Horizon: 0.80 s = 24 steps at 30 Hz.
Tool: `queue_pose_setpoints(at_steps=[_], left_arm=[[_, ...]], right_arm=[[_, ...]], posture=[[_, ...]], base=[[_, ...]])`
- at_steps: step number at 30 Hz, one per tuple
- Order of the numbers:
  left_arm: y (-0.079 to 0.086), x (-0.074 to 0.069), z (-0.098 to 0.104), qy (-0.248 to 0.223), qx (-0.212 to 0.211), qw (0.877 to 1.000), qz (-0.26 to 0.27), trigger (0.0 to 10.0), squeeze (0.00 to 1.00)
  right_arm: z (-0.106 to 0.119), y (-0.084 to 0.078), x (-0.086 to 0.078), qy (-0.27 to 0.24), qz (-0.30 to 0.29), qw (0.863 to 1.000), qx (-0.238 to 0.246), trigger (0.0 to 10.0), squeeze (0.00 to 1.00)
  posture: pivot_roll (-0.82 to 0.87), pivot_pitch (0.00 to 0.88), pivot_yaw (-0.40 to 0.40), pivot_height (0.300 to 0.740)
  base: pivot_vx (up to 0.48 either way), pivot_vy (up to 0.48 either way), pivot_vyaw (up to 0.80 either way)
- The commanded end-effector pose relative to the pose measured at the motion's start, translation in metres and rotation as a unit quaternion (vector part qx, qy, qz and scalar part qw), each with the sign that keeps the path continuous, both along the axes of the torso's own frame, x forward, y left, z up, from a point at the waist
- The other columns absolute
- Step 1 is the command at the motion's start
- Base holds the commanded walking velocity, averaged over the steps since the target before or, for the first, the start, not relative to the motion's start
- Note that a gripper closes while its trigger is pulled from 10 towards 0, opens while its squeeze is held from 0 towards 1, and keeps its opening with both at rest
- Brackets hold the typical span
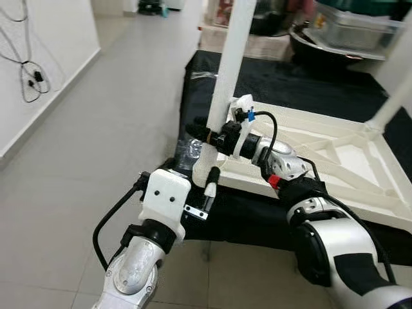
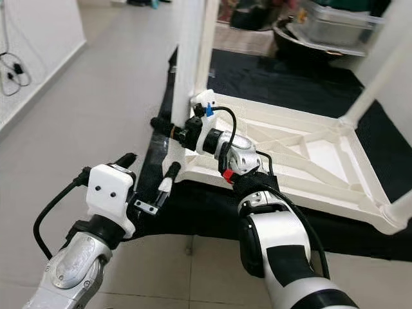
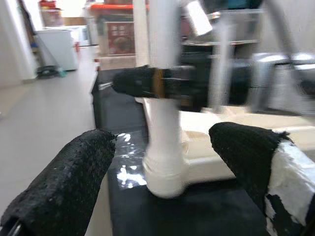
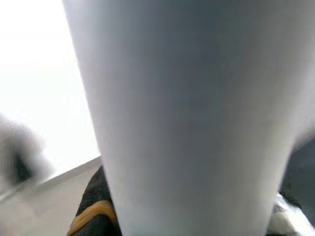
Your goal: Building children table
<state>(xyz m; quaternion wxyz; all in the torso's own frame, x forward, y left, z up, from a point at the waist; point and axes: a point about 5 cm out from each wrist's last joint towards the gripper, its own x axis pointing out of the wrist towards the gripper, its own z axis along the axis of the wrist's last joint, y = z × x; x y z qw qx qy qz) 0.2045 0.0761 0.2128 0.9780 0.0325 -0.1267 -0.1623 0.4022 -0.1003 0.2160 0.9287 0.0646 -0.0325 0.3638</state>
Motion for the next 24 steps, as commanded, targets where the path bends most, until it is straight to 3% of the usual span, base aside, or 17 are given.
queue_pose_setpoints(at_steps=[1, 2, 4, 5, 6, 7, 8, 10, 12, 13, 14, 15, 16, 17, 20, 21, 24], left_arm=[[0.000, -0.002, 0.000, 0.003, 0.001, 1.000, -0.002, 10.0, 0.00], [0.000, -0.002, 0.000, 0.003, 0.001, 1.000, -0.002, 10.0, 0.00], [0.000, -0.002, 0.000, 0.003, 0.002, 1.000, -0.002, 10.0, 0.00], [0.000, -0.002, 0.000, 0.003, 0.002, 1.000, -0.002, 10.0, 0.00], [0.000, -0.001, 0.000, 0.003, 0.002, 1.000, -0.002, 10.0, 0.00], [0.000, -0.001, 0.000, 0.003, 0.002, 1.000, -0.002, 10.0, 0.00], [-0.001, -0.001, -0.001, 0.003, 0.002, 1.000, -0.002, 10.0, 0.00], [-0.001, -0.001, -0.001, 0.003, 0.003, 1.000, -0.002, 10.0, 0.00], [-0.001, -0.001, -0.001, 0.004, 0.003, 1.000, -0.002, 10.0, 0.00], [-0.001, -0.002, -0.001, 0.004, 0.003, 1.000, -0.003, 10.0, 0.00], [-0.001, -0.002, -0.001, 0.004, 0.003, 1.000, -0.003, 10.0, 0.00], [-0.001, -0.002, -0.002, 0.005, 0.004, 1.000, -0.003, 10.0, 0.00], [-0.001, -0.002, -0.002, 0.005, 0.004, 1.000, -0.003, 10.0, 0.00], [-0.002, -0.002, -0.002, 0.005, 0.003, 1.000, -0.004, 10.0, 0.00], [-0.002, -0.002, -0.002, 0.006, 0.004, 1.000, -0.005, 10.0, 0.00], [-0.002, -0.002, -0.002, 0.005, 0.003, 1.000, -0.004, 10.0, 0.00], [-0.002, -0.002, -0.002, 0.005, 0.004, 1.000, -0.003, 10.0, 0.00]], right_arm=[[-0.016, -0.036, 0.007, 0.040, -0.188, 0.981, 0.013, 0.0, 0.00], [-0.016, -0.036, 0.007, 0.040, -0.188, 0.981, 0.013, 0.0, 0.00], [-0.031, -0.070, 0.006, 0.070, -0.388, 0.919, -0.011, 0.0, 0.00], [-0.031, -0.070, 0.006, 0.070, -0.388, 0.919, -0.011, 0.0, 0.00], [-0.042, -0.085, 0.000, 0.091, -0.474, 0.875, -0.016, 0.0, 0.00], [-0.042, -0.085, 0.000, 0.091, -0.474, 0.875, -0.016, 0.0, 0.00], [-0.049, -0.092, -0.005, 0.106, -0.524, 0.845, -0.020, 0.0, 0.00], [-0.050, -0.092, -0.008, 0.108, -0.551, 0.827, -0.022, 0.0, 0.00], [-0.048, -0.087, -0.007, 0.103, -0.552, 0.827, -0.021, 0.0, 0.00], [-0.041, -0.076, -0.005, 0.087, -0.528, 0.844, -0.010, 4.7, 0.00], [-0.041, -0.076, -0.005, 0.087, -0.528, 0.844, -0.010, 4.7, 0.00], [-0.034, -0.066, -0.002, 0.067, -0.499, 0.864, -0.002, 10.0, 0.00], [-0.034, -0.066, -0.002, 0.067, -0.499, 0.864, -0.002, 10.0, 0.00], [-0.027, -0.055, 0.000, 0.046, -0.468, 0.883, 0.008, 10.0, 1.00], [-0.019, -0.044, 0.002, 0.019, -0.421, 0.907, 0.028, 10.0, 1.00], [-0.006, -0.032, 0.004, -0.011, -0.342, 0.938, 0.049, 10.0, 0.00], [-0.002, -0.028, 0.005, -0.016, -0.305, 0.951, 0.054, 10.0, 0.00]], posture=[[0.14, 0.121, -0.128, 0.740], [0.14, 0.121, -0.128, 0.740], [0.14, 0.121, -0.127, 0.740], [0.14, 0.121, -0.127, 0.740], [0.14, 0.121, -0.127, 0.740], [0.14, 0.121, -0.127, 0.740], [0.15, 0.120, -0.129, 0.740], [0.14, 0.119, -0.127, 0.740], [0.14, 0.117, -0.127, 0.740], [0.14, 0.112, -0.129, 0.740], [0.14, 0.112, -0.129, 0.740], [0.14, 0.108, -0.131, 0.740], [0.14, 0.108, -0.131, 0.740], [0.14, 0.106, -0.132, 0.740], [0.14, 0.097, -0.128, 0.740], [0.14, 0.097, -0.130, 0.740], [0.14, 0.097, -0.130, 0.740]], base=[[0.000, 0.000, 0.00], [0.000, 0.000, 0.00], [0.000, 0.000, 0.00], [0.000, 0.000, 0.00], [0.000, 0.000, 0.00], [0.000, 0.000, 0.00], [0.000, 0.000, 0.00], [0.000, 0.000, 0.00], [0.000, 0.000, 0.00], [0.000, 0.000, 0.00], [0.000, 0.000, 0.00], [0.000, 0.000, 0.00], [0.000, 0.000, 0.00], [0.000, 0.000, 0.00], [0.000, 0.000, 0.00], [0.000, 0.000, 0.00], [0.000, 0.000, 0.00]])
